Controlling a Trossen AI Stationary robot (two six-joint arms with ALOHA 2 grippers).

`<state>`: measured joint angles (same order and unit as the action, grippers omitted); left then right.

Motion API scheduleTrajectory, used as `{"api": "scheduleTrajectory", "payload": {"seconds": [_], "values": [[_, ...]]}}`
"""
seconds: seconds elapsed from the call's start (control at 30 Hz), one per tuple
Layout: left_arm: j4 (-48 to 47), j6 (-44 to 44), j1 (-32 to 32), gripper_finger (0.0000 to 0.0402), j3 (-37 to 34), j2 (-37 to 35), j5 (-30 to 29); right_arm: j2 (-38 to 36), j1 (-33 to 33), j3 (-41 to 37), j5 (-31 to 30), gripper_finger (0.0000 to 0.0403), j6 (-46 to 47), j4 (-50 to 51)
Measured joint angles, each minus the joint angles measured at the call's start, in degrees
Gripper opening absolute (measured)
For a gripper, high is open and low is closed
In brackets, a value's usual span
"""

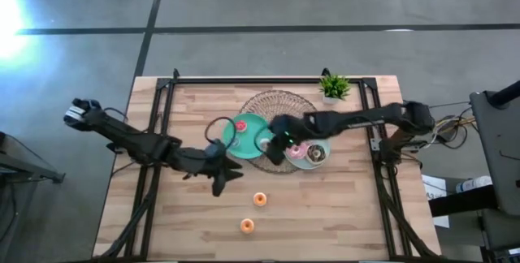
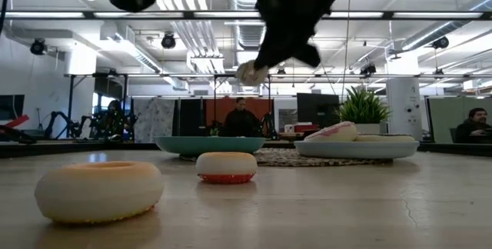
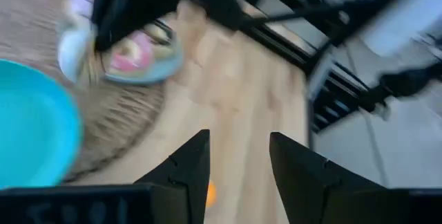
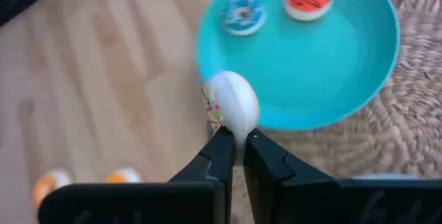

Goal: Pick & Place donuts
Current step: Put the small white donut on the green plate

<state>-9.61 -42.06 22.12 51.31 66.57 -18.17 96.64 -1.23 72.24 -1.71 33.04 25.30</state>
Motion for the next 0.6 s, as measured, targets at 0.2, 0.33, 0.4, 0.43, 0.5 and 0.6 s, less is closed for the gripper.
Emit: {"api": "scheduleTrajectory", "payload": {"seconds": [0.2,0.33,0.4,0.43,0.5,0.6], "values": [[-2.1,-0.8,1.6,0.0124,0.0,-3.2,-7.7,10.6,-6.2,4.7,4.5,0.0017,-2.8,-1.9],[-2.2,-0.5,1.7,0.0124,-0.1,-3.5,-7.7,15.5,-8.7,8.8,4.8,0.0017,-3.4,-1.9],[-2.7,-0.5,1.7,0.0124,-0.1,-3.5,-7.6,17.5,-9.9,11.1,6.1,0.0018,-3.8,-1.8],[-3.2,-0.5,1.7,0.0124,-0.1,-3.5,-7.6,18.7,-10.4,12.2,6.8,0.0018,-4.2,-1.9],[-4.1,-0.4,1.7,0.0124,-0.1,-3.5,-7.6,20.8,-11.1,14.2,7.1,0.0018,-4.7,-0.9],[-5.6,-0.4,1.7,0.0124,-0.1,-3.6,-7.7,23.5,-12.0,17.3,7.4,0.0018,-5.0,1.6]]}}
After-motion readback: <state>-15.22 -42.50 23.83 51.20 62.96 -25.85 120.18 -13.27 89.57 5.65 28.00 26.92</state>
